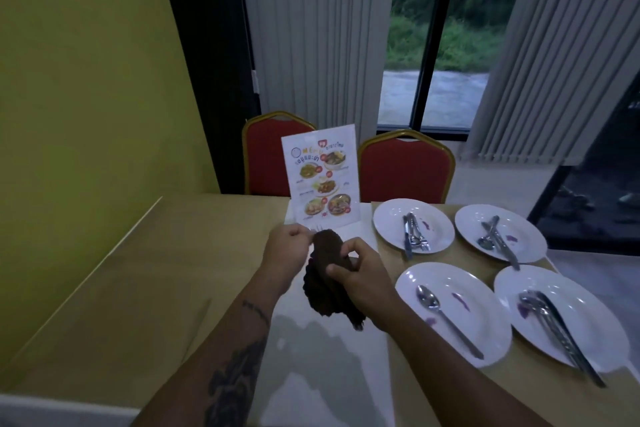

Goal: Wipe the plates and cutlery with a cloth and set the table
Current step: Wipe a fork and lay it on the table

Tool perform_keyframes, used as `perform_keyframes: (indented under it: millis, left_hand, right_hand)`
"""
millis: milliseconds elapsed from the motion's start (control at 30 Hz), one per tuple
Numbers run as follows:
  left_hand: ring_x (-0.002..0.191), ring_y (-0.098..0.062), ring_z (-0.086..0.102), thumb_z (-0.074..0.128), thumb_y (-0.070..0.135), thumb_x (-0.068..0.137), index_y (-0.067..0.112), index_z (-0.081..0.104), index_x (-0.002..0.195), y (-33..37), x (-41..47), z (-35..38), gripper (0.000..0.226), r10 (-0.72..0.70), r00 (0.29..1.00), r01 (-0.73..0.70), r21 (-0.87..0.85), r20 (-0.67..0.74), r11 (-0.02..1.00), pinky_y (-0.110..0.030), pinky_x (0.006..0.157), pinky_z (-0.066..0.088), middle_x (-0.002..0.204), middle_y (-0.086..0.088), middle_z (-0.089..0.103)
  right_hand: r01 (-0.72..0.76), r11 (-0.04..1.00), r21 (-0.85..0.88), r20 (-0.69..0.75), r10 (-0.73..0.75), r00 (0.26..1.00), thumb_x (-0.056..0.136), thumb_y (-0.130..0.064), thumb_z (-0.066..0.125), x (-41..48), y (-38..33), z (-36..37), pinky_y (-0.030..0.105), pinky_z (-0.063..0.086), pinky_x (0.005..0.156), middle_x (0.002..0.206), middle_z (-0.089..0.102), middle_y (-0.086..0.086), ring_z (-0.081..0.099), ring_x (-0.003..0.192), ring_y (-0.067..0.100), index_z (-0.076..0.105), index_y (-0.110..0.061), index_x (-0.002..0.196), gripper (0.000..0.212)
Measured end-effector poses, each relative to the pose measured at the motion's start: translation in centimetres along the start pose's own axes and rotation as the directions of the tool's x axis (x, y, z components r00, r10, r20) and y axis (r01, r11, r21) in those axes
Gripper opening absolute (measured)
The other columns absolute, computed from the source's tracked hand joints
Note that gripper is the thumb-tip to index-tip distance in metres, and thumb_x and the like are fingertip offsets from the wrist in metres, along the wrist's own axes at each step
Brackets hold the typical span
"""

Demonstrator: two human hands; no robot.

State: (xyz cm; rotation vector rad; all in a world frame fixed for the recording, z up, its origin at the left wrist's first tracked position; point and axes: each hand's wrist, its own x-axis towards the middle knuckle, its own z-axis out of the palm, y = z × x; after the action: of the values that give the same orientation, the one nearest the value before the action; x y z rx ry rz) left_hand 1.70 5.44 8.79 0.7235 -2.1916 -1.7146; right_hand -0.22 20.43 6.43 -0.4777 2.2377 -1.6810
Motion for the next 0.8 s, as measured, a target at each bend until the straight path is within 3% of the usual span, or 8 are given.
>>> perform_keyframes:
  millis: [67,133,267,367,467,667,733,800]
  left_hand:
    - [0.065,-0.021,0.049,0.058,0.010,0.088,0.014,0.060,0.060,-0.7,0.8,-1.6,0.028,-0.072,0.987,0.052,-0.137,-0.146,0.989,-0.030,0.063,0.040,0.064,-0.003,0.054]
    - [0.063,-0.021,0.050,0.057,0.015,0.092,0.013,0.062,0.069,-1.7,0.9,-3.2,0.024,-0.148,0.975,0.107,-0.234,-0.164,0.966,-0.031,0.061,0.043,0.067,-0.004,0.057]
    - [0.065,-0.017,0.061,0.057,0.013,0.095,0.016,0.066,0.075,-3.8,-0.2,-4.2,0.021,-0.212,0.975,0.224,-0.255,0.073,0.941,-0.023,0.055,0.050,0.075,-0.002,0.065]
    - [0.068,-0.018,0.062,0.057,0.005,0.088,0.013,0.069,0.075,-5.1,0.1,-5.4,0.020,-0.211,0.977,0.214,-0.250,0.038,0.944,-0.023,0.055,0.051,0.075,-0.003,0.064]
    - [0.056,-0.018,0.057,0.054,0.000,0.087,0.010,0.065,0.078,-6.8,1.0,-7.3,0.017,-0.246,0.969,0.230,-0.291,-0.019,0.929,-0.026,0.056,0.053,0.066,-0.008,0.062]
    - [0.052,-0.020,0.061,0.064,0.015,0.084,0.018,0.066,0.054,-14.1,2.0,-12.6,0.031,-0.273,0.951,0.285,0.071,-0.142,0.956,-0.034,0.063,0.054,0.055,-0.002,0.064]
    - [0.062,-0.027,0.068,0.063,0.024,0.075,0.027,0.071,0.053,-17.4,2.3,-13.6,0.024,-0.293,0.944,0.317,0.167,-0.155,0.934,-0.041,0.072,0.060,0.056,-0.002,0.067]
    - [0.079,-0.032,0.072,0.062,0.031,0.069,0.032,0.074,0.057,-20.0,2.4,-14.2,0.017,-0.316,0.933,0.349,0.227,-0.171,0.909,-0.037,0.076,0.059,0.071,-0.005,0.075]
  right_hand:
    - [0.023,0.996,-0.089,0.056,-0.018,0.998,0.088,-0.010,0.069,-0.2,0.3,1.4,0.028,0.056,0.063,0.097,0.070,0.009,0.069,0.086,0.019,0.048,-0.021,0.088,0.023]
    - [0.034,0.990,-0.135,0.064,-0.025,0.998,0.086,-0.010,0.070,-0.3,0.8,2.9,0.041,0.062,0.074,0.096,0.071,0.007,0.070,0.091,0.022,0.050,-0.020,0.089,0.022]
    - [0.019,0.988,-0.152,0.010,-0.017,1.000,0.088,-0.009,0.068,-0.3,0.9,5.2,0.035,0.062,0.077,0.096,0.071,0.007,0.071,0.089,0.021,0.052,-0.016,0.092,0.018]
    - [0.005,0.980,-0.200,0.069,0.009,0.998,0.089,-0.012,0.068,-0.5,1.4,6.9,0.034,0.063,0.077,0.100,0.071,0.004,0.071,0.088,0.018,0.050,-0.018,0.096,0.020]
    - [-0.007,0.952,-0.305,0.170,0.062,0.983,0.087,-0.012,0.069,-1.2,2.9,7.8,0.042,0.063,0.073,0.099,0.071,0.006,0.071,0.086,0.022,0.050,-0.021,0.093,0.021]
    - [-0.076,0.885,-0.458,0.230,0.201,0.952,0.087,-0.014,0.069,-2.4,5.6,7.6,0.040,0.062,0.078,0.101,0.067,0.006,0.068,0.087,0.022,0.050,-0.022,0.089,0.020]
    - [-0.109,0.883,-0.456,0.208,0.224,0.952,0.088,-0.014,0.069,-2.5,6.1,7.2,0.042,0.060,0.078,0.099,0.067,0.007,0.069,0.086,0.024,0.051,-0.021,0.089,0.019]
    - [-0.135,0.876,-0.463,0.181,0.242,0.953,0.088,-0.015,0.069,-2.3,6.6,7.0,0.042,0.059,0.076,0.097,0.068,0.007,0.069,0.085,0.025,0.051,-0.021,0.088,0.020]
